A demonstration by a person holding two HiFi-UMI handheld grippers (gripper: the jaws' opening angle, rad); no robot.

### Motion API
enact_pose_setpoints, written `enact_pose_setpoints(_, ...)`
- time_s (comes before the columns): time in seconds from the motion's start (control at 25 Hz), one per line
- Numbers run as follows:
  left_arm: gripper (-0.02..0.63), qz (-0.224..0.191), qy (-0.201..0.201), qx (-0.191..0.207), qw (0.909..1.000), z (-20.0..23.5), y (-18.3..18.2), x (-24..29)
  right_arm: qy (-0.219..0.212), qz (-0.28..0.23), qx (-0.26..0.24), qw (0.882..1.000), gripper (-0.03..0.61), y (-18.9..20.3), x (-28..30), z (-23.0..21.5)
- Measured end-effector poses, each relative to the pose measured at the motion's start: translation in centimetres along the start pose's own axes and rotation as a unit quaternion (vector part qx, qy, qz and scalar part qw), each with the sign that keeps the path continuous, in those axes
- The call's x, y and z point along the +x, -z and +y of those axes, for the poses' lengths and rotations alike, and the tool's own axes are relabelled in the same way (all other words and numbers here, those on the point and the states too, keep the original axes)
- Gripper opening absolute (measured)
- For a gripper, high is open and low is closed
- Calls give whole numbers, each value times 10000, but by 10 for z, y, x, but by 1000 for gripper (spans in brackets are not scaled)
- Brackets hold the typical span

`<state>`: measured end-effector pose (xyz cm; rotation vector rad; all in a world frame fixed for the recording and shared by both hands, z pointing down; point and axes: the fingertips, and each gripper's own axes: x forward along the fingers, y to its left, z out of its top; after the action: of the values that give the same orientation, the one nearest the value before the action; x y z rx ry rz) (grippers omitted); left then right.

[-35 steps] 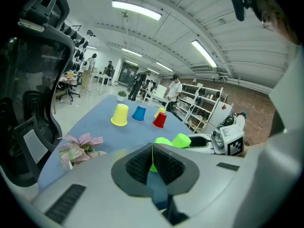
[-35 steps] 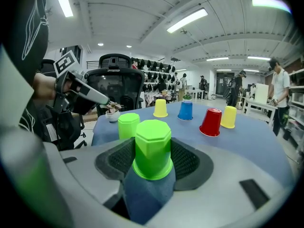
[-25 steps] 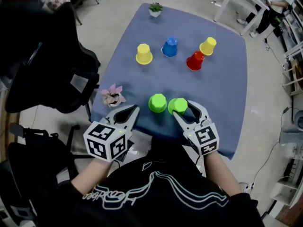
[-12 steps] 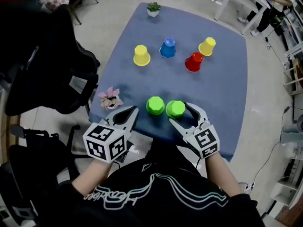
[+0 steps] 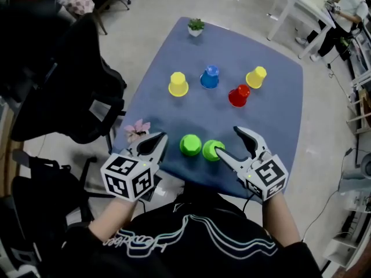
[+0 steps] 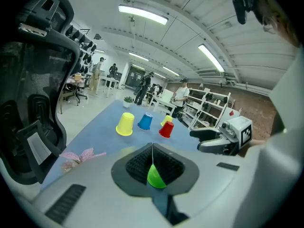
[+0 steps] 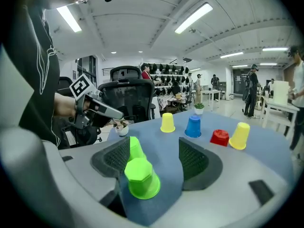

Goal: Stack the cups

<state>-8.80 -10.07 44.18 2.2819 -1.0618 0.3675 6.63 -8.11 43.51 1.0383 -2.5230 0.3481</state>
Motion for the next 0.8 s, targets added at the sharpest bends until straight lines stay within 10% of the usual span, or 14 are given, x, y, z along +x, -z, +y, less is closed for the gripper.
enact_pose_setpoints(0.8,26,-306,-351,-154,9988,25,-31,-1,-489,-263,-1209,9911,318,-118,81,-48)
